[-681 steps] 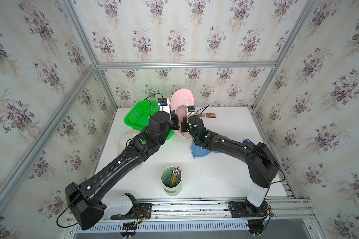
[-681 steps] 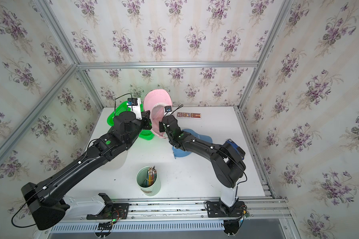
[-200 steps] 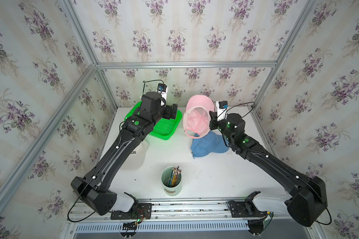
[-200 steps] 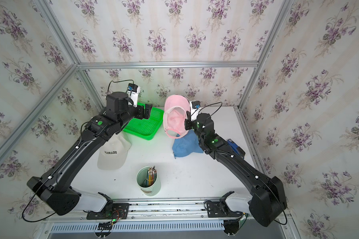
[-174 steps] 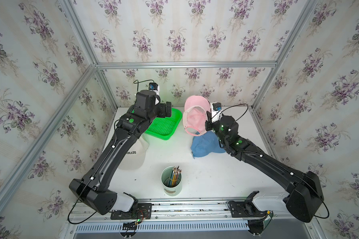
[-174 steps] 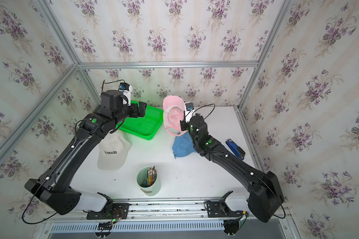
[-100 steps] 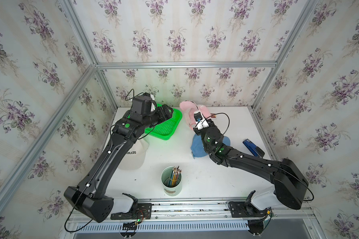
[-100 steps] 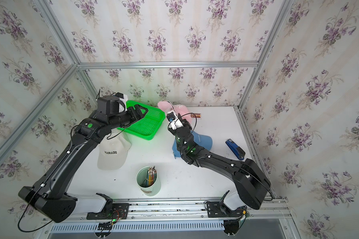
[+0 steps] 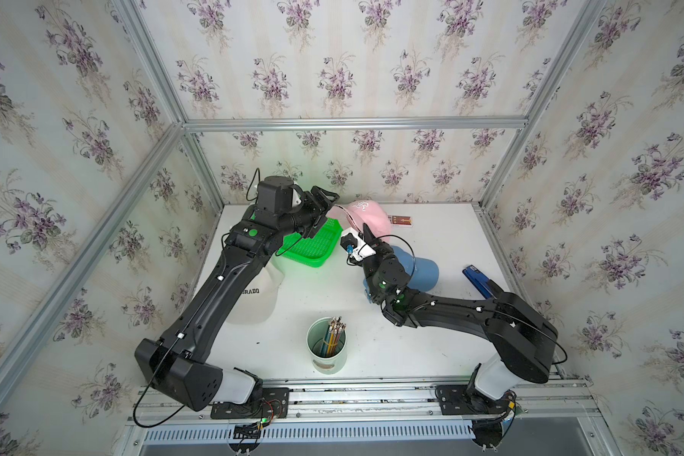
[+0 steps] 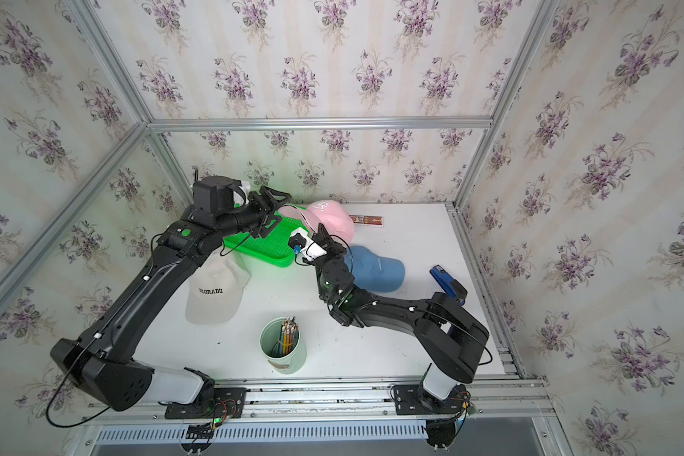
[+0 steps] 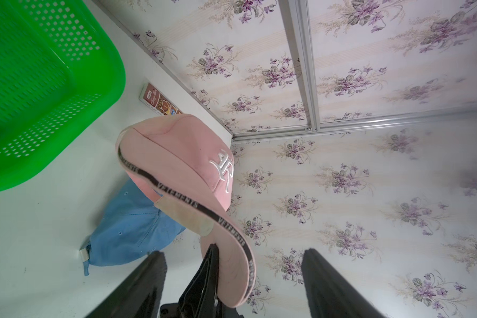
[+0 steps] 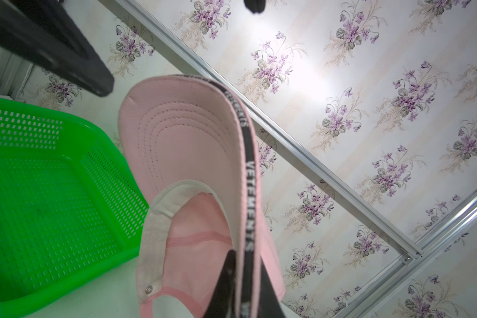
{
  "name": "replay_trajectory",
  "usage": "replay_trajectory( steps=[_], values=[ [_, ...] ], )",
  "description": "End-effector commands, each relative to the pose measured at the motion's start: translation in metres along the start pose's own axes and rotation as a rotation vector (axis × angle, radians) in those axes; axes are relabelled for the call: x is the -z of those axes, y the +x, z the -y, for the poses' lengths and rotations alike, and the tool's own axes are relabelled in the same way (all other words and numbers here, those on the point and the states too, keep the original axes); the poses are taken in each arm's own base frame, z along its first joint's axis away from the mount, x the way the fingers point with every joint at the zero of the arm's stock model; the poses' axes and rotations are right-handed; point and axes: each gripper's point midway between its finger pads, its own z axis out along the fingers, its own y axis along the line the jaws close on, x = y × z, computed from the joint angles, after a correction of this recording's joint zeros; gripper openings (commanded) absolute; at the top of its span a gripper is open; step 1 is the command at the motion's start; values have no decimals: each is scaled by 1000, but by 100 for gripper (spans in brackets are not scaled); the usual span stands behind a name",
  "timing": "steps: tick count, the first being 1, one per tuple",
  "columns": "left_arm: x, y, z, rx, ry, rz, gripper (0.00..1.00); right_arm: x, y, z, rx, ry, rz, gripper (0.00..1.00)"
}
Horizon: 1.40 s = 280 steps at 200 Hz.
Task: Turn the baseball cap inside out
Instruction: Turn over the baseball cap.
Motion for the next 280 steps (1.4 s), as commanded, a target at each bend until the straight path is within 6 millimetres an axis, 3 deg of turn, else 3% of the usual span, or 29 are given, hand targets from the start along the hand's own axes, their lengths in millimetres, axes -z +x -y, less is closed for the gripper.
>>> replay_trajectory(
  steps=[1, 36, 57, 110, 127, 143, 157, 178, 213, 230, 255, 280],
  values=[
    [-6, 3, 3, 31, 25, -23, 78, 0, -15, 8, -42, 26, 49, 0],
    [-16, 1, -5, 59, 34, -11, 68, 3, -22, -6, -28, -7, 68, 0],
    [-22, 0, -1, 54, 57, -16, 56, 5, -24, -13, -22, -21, 74, 0],
    [-41, 12, -8, 68, 97, -86, 11, 3, -17, -22, -15, -44, 52, 1],
    [-43, 11, -10, 62, 107, -96, 5, 4, -12, -28, -12, -70, 34, 10],
    [-43, 7, -7, 47, 132, -101, 0, 9, -9, -26, -40, -86, 28, 33],
    [-43, 2, -7, 32, 145, -105, 0, 14, -5, -27, -78, -147, 18, 49],
    [-42, -9, -7, 16, 157, -98, 0, 23, -3, -25, -166, -272, 1, 58],
    [-39, -29, -19, -6, 163, -87, 0, 43, -2, 7, -295, -294, 18, 58],
    [-35, -28, -16, -78, 195, -127, 0, 38, 10, 31, -411, -296, -36, 53],
    [-27, -25, -24, -163, 206, -178, 0, 29, 28, 58, -592, -361, -97, 55],
    [-18, -27, -41, -149, 214, -167, 0, 17, 32, 64, -655, -438, -183, 57]
  ],
)
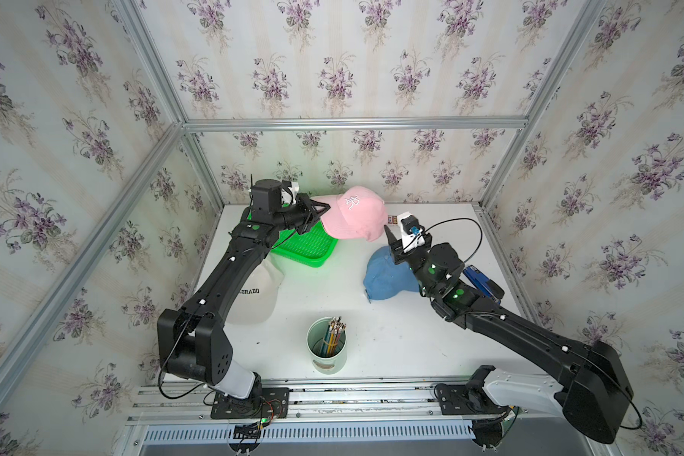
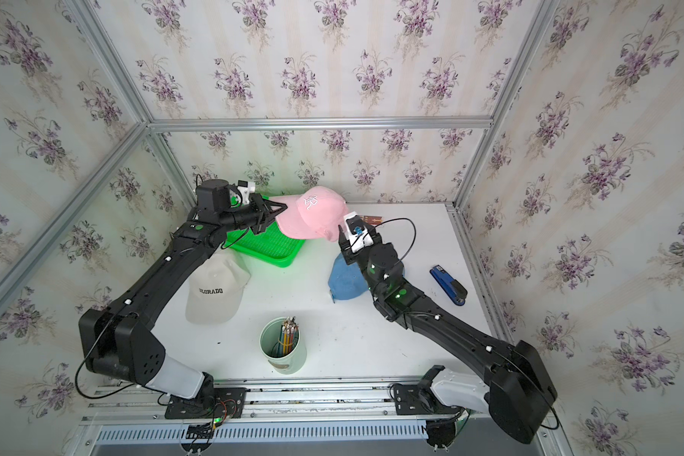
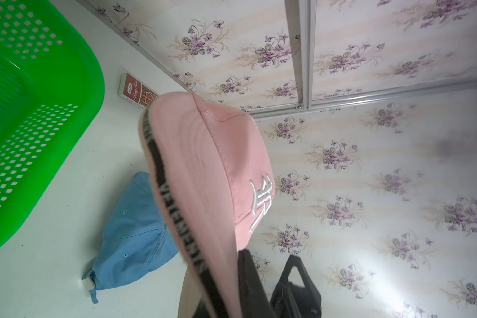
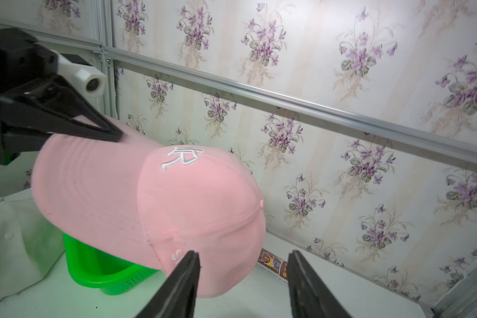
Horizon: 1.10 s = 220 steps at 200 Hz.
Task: Turn the baseball cap inside out
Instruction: Turn over the baseball cap.
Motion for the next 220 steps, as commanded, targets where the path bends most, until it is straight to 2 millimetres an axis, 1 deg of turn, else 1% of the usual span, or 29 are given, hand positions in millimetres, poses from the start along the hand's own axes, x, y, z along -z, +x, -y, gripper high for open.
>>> replay_trajectory(
  steps=[1, 16, 26, 45, 55, 57, 60, 77, 88, 113, 134, 159, 183, 203, 220],
  values=[
    [10, 4, 5, -88, 68, -18, 0, -5, 16, -19, -145, -165, -141, 57],
    [18, 1, 2, -86, 66, 4, 0, -11, 21, -28, -148, -206, -204, 53],
    [25, -5, 0, -88, 56, 32, 0, -12, 27, -32, -163, -224, -222, 47],
    [45, -22, 3, -102, 37, 110, 0, -11, 38, -37, -174, -240, -249, 35],
    [52, -33, 0, -101, 13, 146, 0, -13, 44, -43, -174, -268, -285, 30],
    [61, -33, 10, -120, 27, 163, 0, -14, 48, -45, -174, -277, -299, 28],
    [65, -35, 13, -128, 27, 175, 0, -15, 51, -48, -174, -289, -314, 26],
    [80, -46, 22, -140, 25, 221, 0, -23, 72, -68, -200, -369, -404, 15],
    [88, -51, 25, -142, 17, 238, 0, -31, 88, -78, -227, -397, -459, 11],
    [113, -59, 24, -156, -33, 329, 0, -46, 121, -94, -286, -421, -543, 10],
    [130, -61, 33, -196, -42, 367, 0, -60, 139, -111, -318, -454, -602, 9],
    [136, -60, 43, -207, -15, 358, 0, -85, 152, -132, -339, -476, -638, 9],
    [145, -63, 44, -210, -24, 388, 0, -110, 171, -145, -376, -472, -684, 7],
    [153, -67, 45, -203, -15, 403, 0, -121, 182, -150, -394, -465, -697, 7],
    [156, -68, 51, -199, 21, 395, 0, -125, 190, -152, -397, -461, -718, 7]
  ],
)
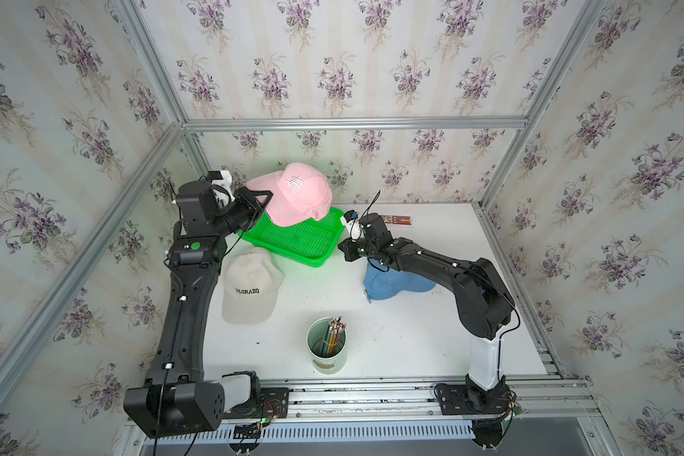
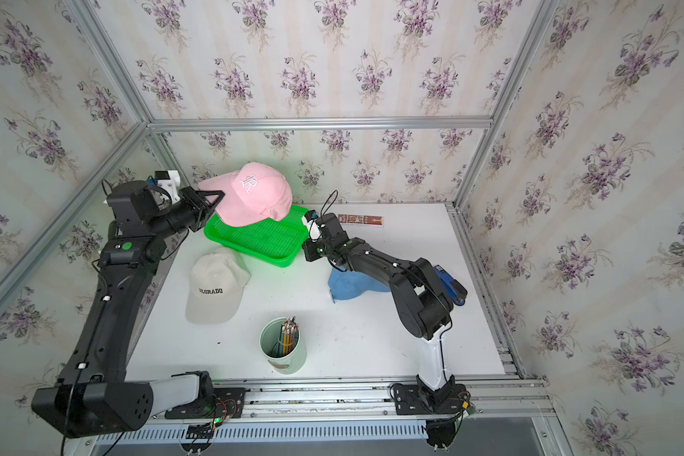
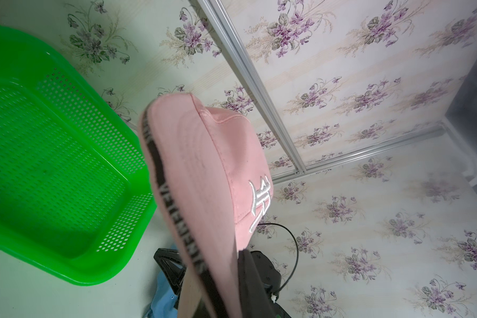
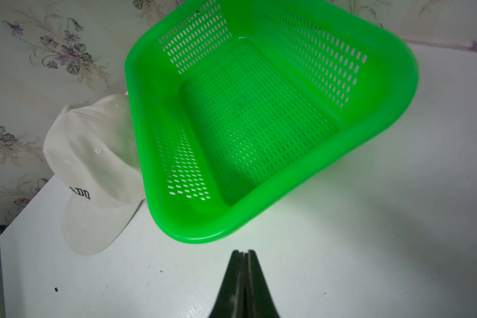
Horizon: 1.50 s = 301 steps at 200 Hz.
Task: Turn the baseball cap inside out
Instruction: Turn over the baseball cap.
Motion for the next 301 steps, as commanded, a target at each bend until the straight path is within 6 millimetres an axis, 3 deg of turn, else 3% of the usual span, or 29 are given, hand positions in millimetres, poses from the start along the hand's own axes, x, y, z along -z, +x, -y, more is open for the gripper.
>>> replay_trajectory(
  steps=[1, 40, 66, 99, 136, 170, 189, 214, 232, 248, 264, 279, 284, 294, 301],
  values=[
    [5, -7, 17, -26, 74, 3, 0, -8, 1, 0, -38, -6, -16, 7],
    [-1, -7, 30, -6, 158, -36, 0, -14, 16, 5, -38, 5, -60, 8],
    [-2, -4, 31, -2, 183, -60, 0, -29, 20, 6, -50, -6, -72, 8],
    [9, 0, 30, -52, 134, -39, 0, -50, 3, -1, -58, -28, -49, 8],
    [7, 4, 25, -41, 130, -61, 0, -72, -22, -2, -67, -38, -11, 10],
    [0, 10, 10, -3, 125, -84, 0, -85, -36, 11, -92, -19, 7, 13],
    [-3, 4, 0, 59, 115, -38, 0, -62, -39, 12, -90, -10, 46, 19],
    [-10, -14, -9, 221, 147, 67, 0, 2, -46, 2, -66, -11, 196, 27],
    [-14, -20, -14, 317, 122, 128, 0, 48, -48, -8, -40, -15, 320, 26],
    [-12, -18, -20, 381, 47, 193, 0, 77, -49, -27, 22, -31, 416, 20],
    [-6, -13, -25, 429, -29, 249, 0, 93, -52, -55, 122, -37, 483, 17],
    [-2, -7, -28, 468, -92, 289, 0, 95, -57, -77, 210, 18, 518, 19],
    [-1, -5, -28, 479, -110, 300, 0, 97, -59, -84, 238, 47, 538, 24],
    [0, -1, -26, 494, -141, 309, 0, 103, -65, -89, 272, 143, 591, 44],
    [1, 2, -26, 502, -168, 319, 0, 108, -69, -90, 284, 198, 625, 47]
  ],
)
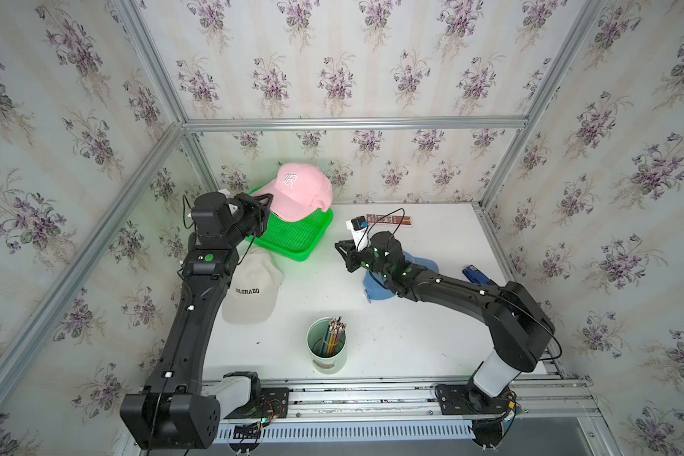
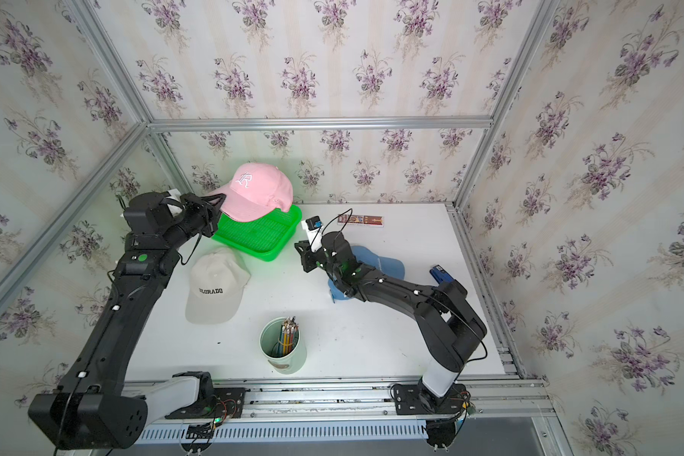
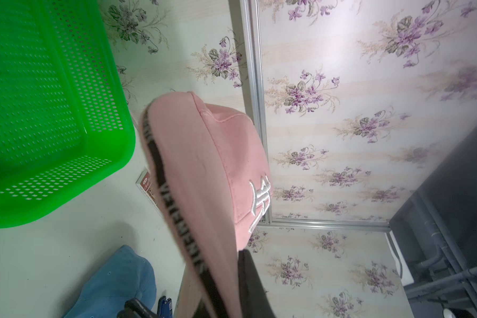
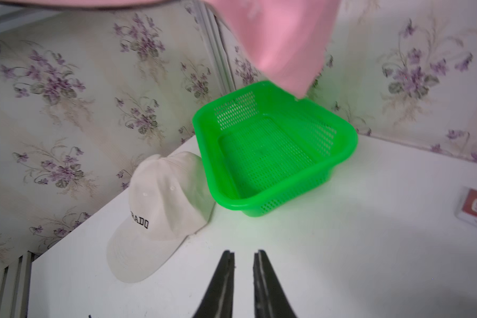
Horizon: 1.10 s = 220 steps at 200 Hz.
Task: Turn the baseball cap inside out
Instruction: Turn over the baseball cap.
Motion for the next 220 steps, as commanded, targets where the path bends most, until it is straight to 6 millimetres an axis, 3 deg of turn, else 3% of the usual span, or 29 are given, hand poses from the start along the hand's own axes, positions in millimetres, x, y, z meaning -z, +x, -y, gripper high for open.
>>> replay_trajectory(
  steps=[1, 35, 66, 134, 174, 220],
  values=[
    [7, -12, -12, 67, -104, 152, 0, 9, -42, 6, 161, 221, 179, 47],
    [17, -7, -17, 102, -187, 225, 0, 21, -66, 21, 177, 387, 263, 54],
    [15, 1, -14, 114, -201, 221, 0, 9, -78, 14, 245, 408, 277, 57],
    [8, 8, -2, 92, -200, 216, 0, -19, -74, 5, 322, 385, 232, 66],
    [0, 18, -9, 90, -207, 178, 0, -36, -71, 4, 346, 390, 204, 76],
    [-6, 29, -13, 81, -218, 142, 0, -46, -75, 9, 374, 436, 201, 78]
  ],
)
